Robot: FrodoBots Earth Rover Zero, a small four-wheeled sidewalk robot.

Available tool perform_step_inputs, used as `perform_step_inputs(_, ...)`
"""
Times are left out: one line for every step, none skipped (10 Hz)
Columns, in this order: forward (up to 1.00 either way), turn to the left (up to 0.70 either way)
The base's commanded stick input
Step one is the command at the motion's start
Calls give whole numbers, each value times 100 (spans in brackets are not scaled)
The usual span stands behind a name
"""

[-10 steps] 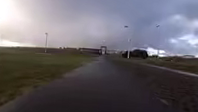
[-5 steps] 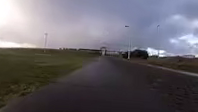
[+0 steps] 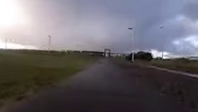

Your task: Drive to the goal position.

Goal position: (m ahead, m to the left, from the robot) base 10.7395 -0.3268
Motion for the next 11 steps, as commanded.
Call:
perform_step_inputs(70,0)
perform_step_inputs(70,0)
perform_step_inputs(70,-3)
perform_step_inputs(70,-13)
perform_step_inputs(70,-14)
perform_step_inputs(70,-14)
perform_step_inputs(70,-14)
perform_step_inputs(70,-14)
perform_step_inputs(70,-14)
perform_step_inputs(70,-14)
perform_step_inputs(70,-14)
